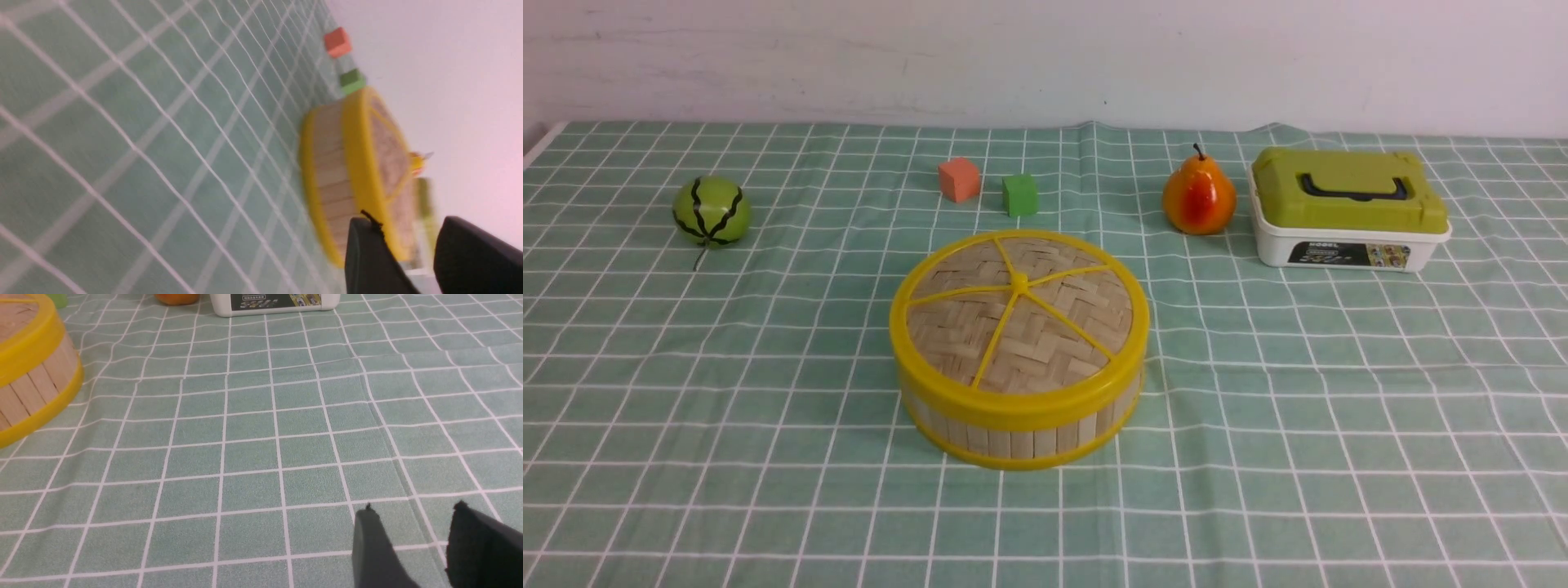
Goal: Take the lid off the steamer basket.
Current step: Use the left arm to lift the lid of the steamer
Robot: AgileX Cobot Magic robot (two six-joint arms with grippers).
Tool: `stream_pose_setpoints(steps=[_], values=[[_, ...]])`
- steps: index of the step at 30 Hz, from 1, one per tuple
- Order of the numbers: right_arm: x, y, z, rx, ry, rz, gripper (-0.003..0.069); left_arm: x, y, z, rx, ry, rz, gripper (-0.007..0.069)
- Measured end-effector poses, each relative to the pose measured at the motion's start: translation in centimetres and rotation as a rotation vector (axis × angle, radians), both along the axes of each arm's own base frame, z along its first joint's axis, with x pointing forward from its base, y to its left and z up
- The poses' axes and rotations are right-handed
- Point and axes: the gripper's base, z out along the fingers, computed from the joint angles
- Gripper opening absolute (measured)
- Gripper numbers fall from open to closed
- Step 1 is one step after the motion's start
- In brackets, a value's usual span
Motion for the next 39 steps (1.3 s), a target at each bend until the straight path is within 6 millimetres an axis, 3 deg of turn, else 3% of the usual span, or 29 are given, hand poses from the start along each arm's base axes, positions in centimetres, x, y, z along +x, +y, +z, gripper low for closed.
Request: stream_pose_setpoints(steps=[3, 6, 13, 18, 21, 22, 24, 28, 33, 36, 37, 38, 39], values=[[0.0, 0.0, 0.0, 0.000, 0.000, 0.000, 0.0241, 0.0, -0.4, 0.4, -0.272, 0.013, 0.007, 0.0238], [0.0, 0.0, 0.0, 0.000, 0.000, 0.000, 0.0241, 0.0, -0.4, 0.6, -0.338, 0.002, 0.017, 0.0238], [0.0, 0.0, 0.0, 0.000, 0.000, 0.000, 0.0241, 0.1, 0.0, 1.0, -0.368, -0.050, 0.050, 0.0238], [0.0, 0.0, 0.0, 0.000, 0.000, 0.000, 0.0241, 0.2, 0.8, 2.4, -0.329, -0.192, 0.119, 0.0209], [0.0, 0.0, 0.0, 0.000, 0.000, 0.000, 0.0241, -0.5, 0.6, 5.9, -0.188, -0.291, 0.077, 0.0090], [0.0, 0.0, 0.0, 0.000, 0.000, 0.000, 0.0241, -0.5, 0.6, 6.1, -0.180, -0.298, 0.075, 0.0083], [0.0, 0.0, 0.0, 0.000, 0.000, 0.000, 0.0241, -1.4, 0.6, 9.5, -0.047, -0.403, 0.063, -0.0013], [0.0, 0.0, 0.0, 0.000, 0.000, 0.000, 0.0241, -0.9, 0.4, 11.6, 0.099, -0.392, 0.043, -0.0013], [0.0, 0.0, 0.0, 0.000, 0.000, 0.000, 0.0241, 3.3, -0.4, 12.0, 0.273, -0.117, -0.082, -0.0013], [0.0, 0.0, 0.0, 0.000, 0.000, 0.000, 0.0241, 7.2, -1.1, 13.3, 0.343, 0.080, -0.201, -0.0013], [0.0, 0.0, 0.0, 0.000, 0.000, 0.000, 0.0241, 7.1, -1.2, 13.6, 0.349, 0.078, -0.207, -0.0013], [0.0, 0.0, 0.0, 0.000, 0.000, 0.000, 0.0241, 9.6, -1.7, 14.4, 0.401, 0.205, -0.312, -0.0013], [0.0, 0.0, 0.0, 0.000, 0.000, 0.000, 0.0241, 9.9, -1.7, 14.2, 0.402, 0.220, -0.315, -0.0013]])
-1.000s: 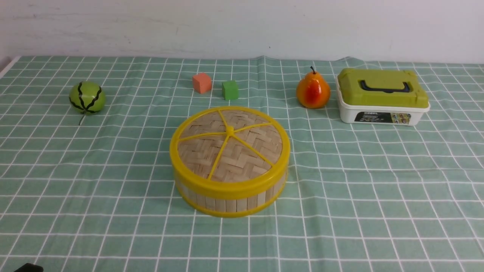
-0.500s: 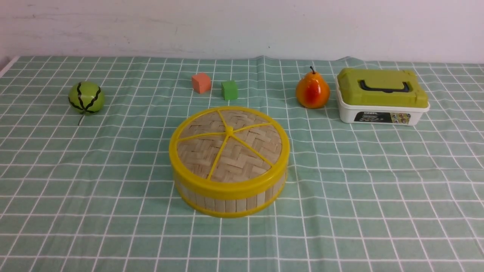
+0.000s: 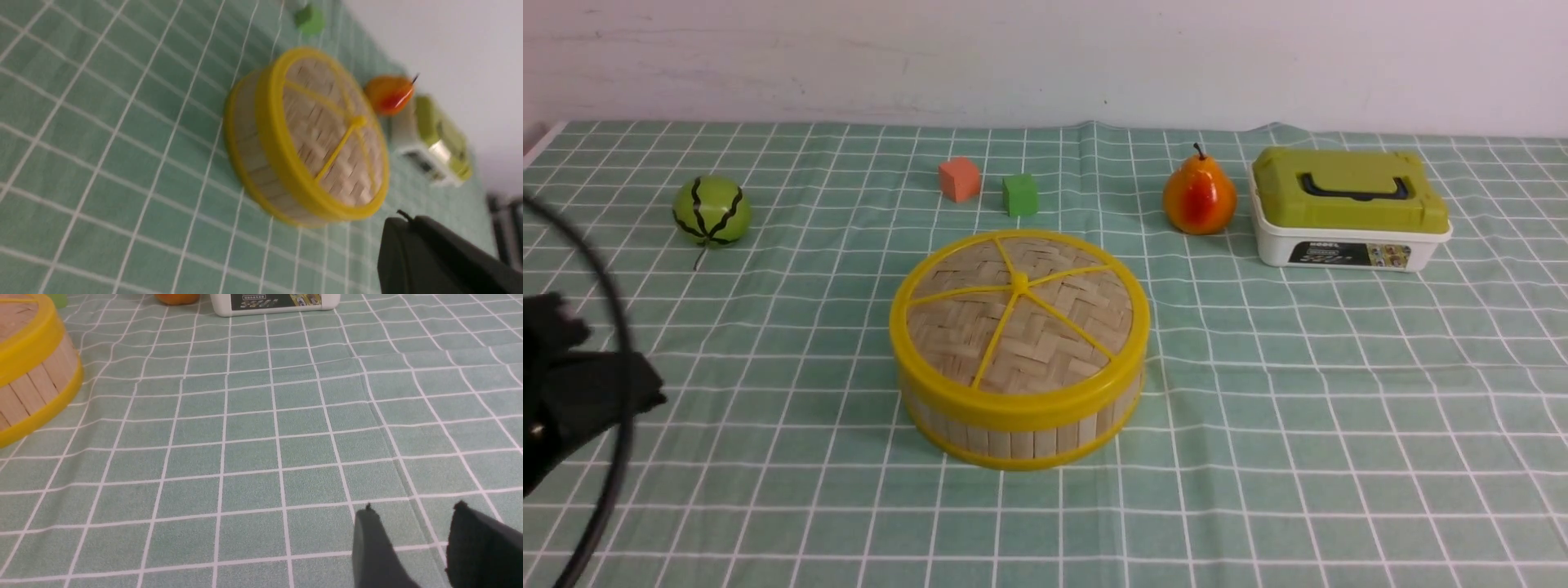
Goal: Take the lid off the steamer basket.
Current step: Use the left arm to lift the lid of the steamer
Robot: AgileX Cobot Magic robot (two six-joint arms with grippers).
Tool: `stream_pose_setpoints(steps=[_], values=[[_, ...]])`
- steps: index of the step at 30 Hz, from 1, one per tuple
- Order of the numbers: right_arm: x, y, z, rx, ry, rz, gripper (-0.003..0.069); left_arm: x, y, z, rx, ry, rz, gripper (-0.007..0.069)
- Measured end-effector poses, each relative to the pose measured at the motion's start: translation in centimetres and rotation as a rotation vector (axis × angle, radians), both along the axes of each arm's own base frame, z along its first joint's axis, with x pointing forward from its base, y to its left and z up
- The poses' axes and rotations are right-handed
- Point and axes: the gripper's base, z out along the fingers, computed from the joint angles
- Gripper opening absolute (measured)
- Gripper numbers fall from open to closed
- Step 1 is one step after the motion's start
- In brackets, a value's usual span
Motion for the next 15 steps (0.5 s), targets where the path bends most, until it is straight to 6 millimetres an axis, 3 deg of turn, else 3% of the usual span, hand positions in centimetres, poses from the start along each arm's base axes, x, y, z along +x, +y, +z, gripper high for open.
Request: stream_pose_setpoints(steps=[4, 7, 8, 10, 11, 15], values=[[0.0, 0.0, 0.0, 0.000, 0.000, 0.000, 0.0241, 6.4, -0.7, 0.6, 0.134, 0.257, -0.183, -0.0013], [0.0, 0.0, 0.0, 0.000, 0.000, 0.000, 0.0241, 10.5, -0.8, 0.5, 0.180, 0.318, -0.229, -0.0013], [0.0, 0.0, 0.0, 0.000, 0.000, 0.000, 0.0241, 10.8, -0.8, 0.7, 0.182, 0.314, -0.231, -0.0013], [0.0, 0.0, 0.0, 0.000, 0.000, 0.000, 0.0241, 14.1, -2.1, 0.7, 0.205, 0.335, -0.282, -0.0013], [0.0, 0.0, 0.0, 0.000, 0.000, 0.000, 0.0241, 14.2, -2.1, 1.0, 0.207, 0.328, -0.281, -0.0013], [0.0, 0.0, 0.0, 0.000, 0.000, 0.000, 0.0241, 17.4, -5.5, 1.5, 0.245, 0.347, -0.354, -0.0013]])
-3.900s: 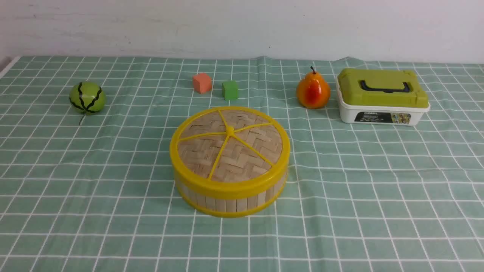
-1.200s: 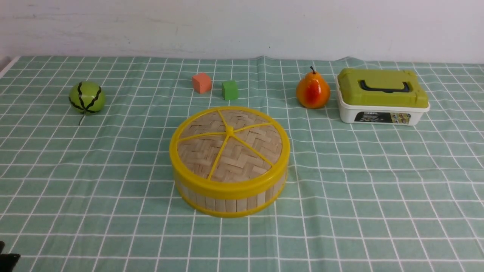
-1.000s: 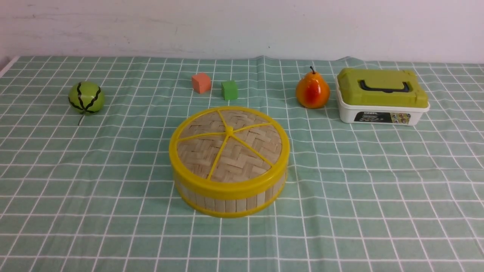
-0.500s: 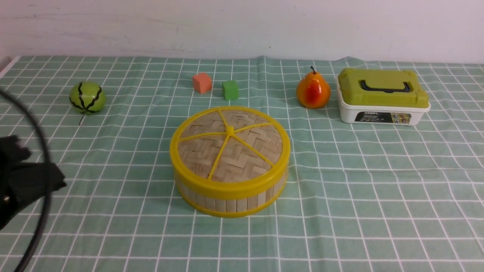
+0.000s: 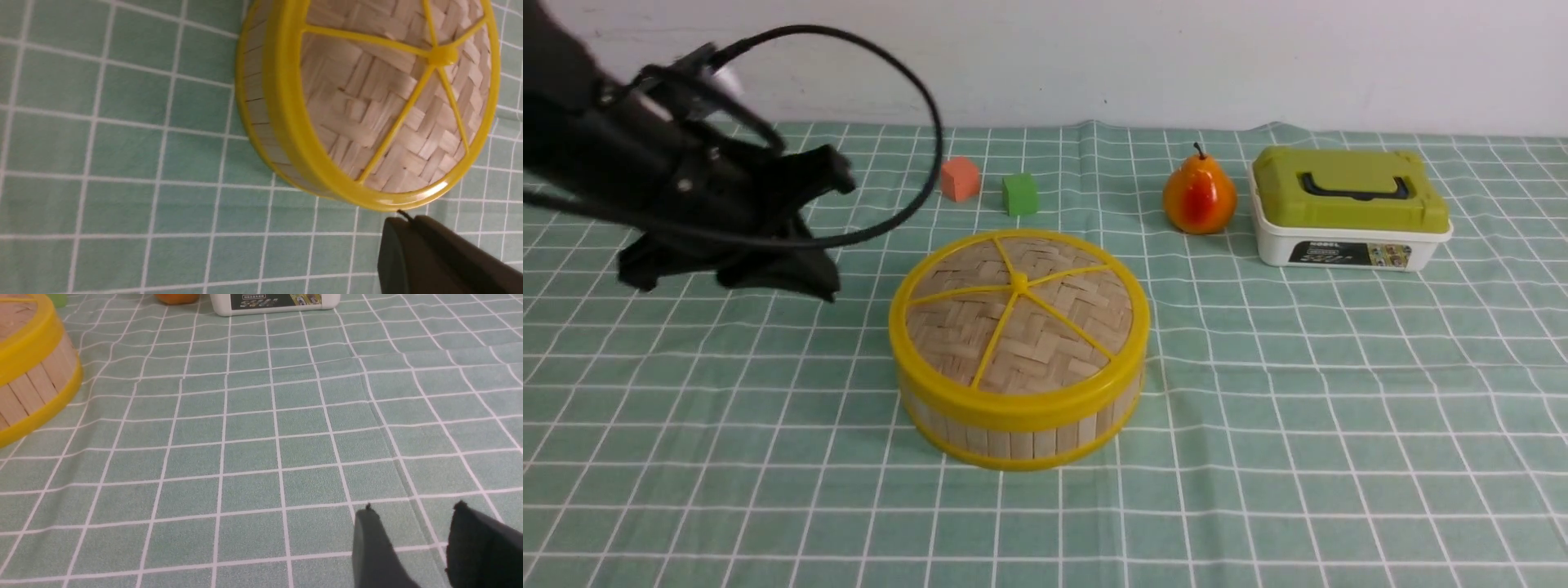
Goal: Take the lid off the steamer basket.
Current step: Use the left arm to lift the lid of the steamer
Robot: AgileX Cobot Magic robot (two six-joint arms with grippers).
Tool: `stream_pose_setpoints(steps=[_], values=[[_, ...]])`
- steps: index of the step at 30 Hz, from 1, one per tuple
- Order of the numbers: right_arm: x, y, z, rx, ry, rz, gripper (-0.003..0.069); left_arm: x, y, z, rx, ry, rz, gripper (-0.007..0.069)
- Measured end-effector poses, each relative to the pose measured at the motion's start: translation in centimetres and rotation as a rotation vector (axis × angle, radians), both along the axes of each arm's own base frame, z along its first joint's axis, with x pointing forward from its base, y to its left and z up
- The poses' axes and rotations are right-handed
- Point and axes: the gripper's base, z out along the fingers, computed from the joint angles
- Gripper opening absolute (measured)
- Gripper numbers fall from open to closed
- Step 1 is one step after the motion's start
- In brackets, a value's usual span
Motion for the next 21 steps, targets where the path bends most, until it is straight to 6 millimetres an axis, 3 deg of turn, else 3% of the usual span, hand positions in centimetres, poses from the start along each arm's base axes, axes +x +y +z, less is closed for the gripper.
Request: stream_pose_setpoints(steps=[9, 13, 16, 19, 21], values=[[0.0, 0.0, 0.0, 0.000, 0.000, 0.000, 0.0241, 5.3, -6.8, -0.1, 0.216, 0.084, -0.147, -0.0013], [0.0, 0.0, 0.0, 0.000, 0.000, 0.000, 0.0241, 6.3, -9.0, -0.3, 0.268, 0.046, -0.166, -0.0006], [0.0, 0.0, 0.0, 0.000, 0.000, 0.000, 0.0241, 6.5, -10.6, -1.0, 0.314, 0.033, -0.194, 0.0024], [0.0, 0.0, 0.0, 0.000, 0.000, 0.000, 0.0241, 6.9, -12.8, -2.7, 0.365, 0.006, -0.235, 0.0111], [0.0, 0.0, 0.0, 0.000, 0.000, 0.000, 0.0241, 7.2, -13.1, -3.2, 0.369, -0.004, -0.239, 0.0143]])
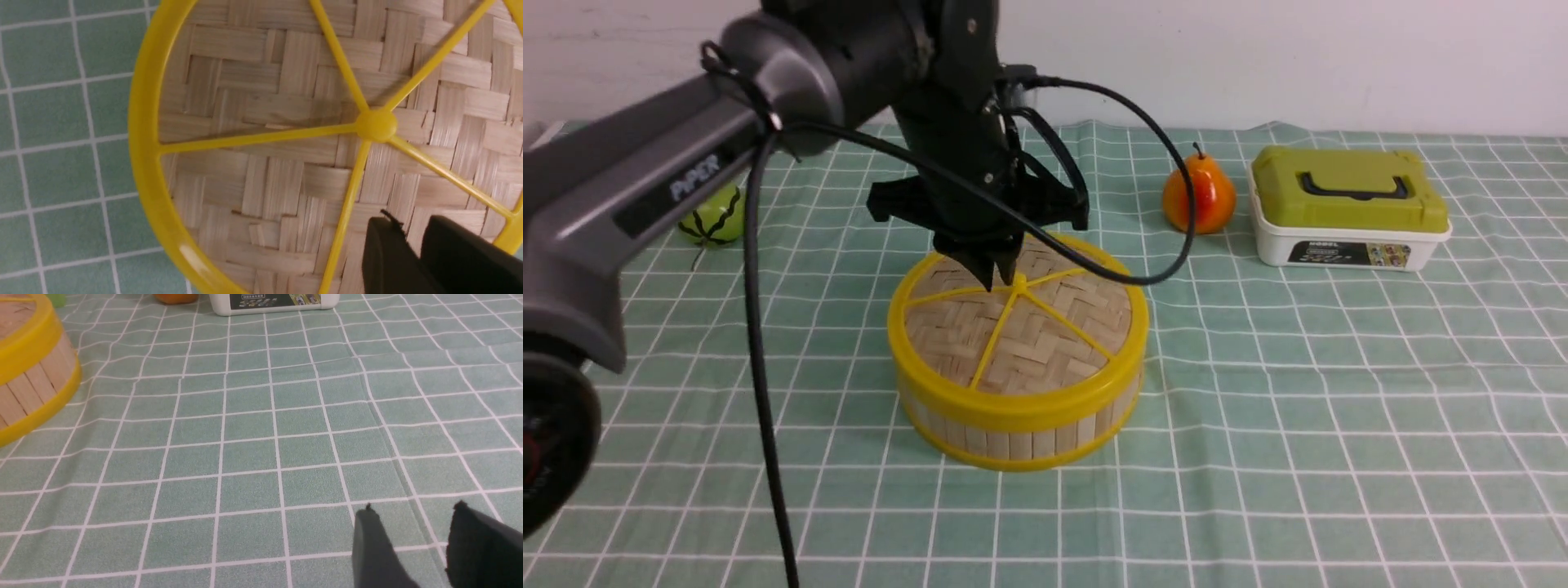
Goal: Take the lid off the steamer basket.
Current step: Use the left arm to lift the lid of the steamer
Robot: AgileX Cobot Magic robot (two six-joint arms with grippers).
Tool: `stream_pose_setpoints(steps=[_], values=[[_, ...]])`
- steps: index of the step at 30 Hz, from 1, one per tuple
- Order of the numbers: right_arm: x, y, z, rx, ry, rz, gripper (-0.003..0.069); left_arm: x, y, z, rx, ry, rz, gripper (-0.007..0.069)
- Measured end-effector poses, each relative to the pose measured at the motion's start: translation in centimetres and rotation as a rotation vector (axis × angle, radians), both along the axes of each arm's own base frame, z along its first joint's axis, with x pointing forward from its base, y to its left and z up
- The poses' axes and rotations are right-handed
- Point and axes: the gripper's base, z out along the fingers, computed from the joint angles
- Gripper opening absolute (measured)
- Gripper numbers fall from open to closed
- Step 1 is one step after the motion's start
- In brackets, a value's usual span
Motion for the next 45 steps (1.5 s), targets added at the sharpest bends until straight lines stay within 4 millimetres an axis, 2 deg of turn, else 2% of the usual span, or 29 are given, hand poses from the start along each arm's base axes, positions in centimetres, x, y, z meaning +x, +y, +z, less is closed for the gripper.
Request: stream_pose_setpoints(steps=[3, 7, 15, 24, 45], values=[[0.0, 0.0, 0.0, 0.000, 0.000, 0.000, 0.0241, 0.9, -0.5, -1.0, -0.005, -0.038, -0.007, 0.0233], [0.0, 0.0, 0.0, 0.000, 0.000, 0.000, 0.0241, 1.7, -0.9, -2.0, -0.017, -0.070, -0.010, 0.0274], [0.0, 0.0, 0.0, 0.000, 0.000, 0.000, 0.0241, 2.3, -1.2, -3.6, -0.003, -0.051, -0.012, 0.0276], [0.0, 0.0, 0.0, 0.000, 0.000, 0.000, 0.0241, 2.5, -1.3, -3.5, -0.013, -0.078, -0.014, 0.0237], [0.0, 0.0, 0.0, 0.000, 0.000, 0.000, 0.0241, 2.7, -1.0, -3.4, 0.038, -0.107, -0.021, 0.0239]])
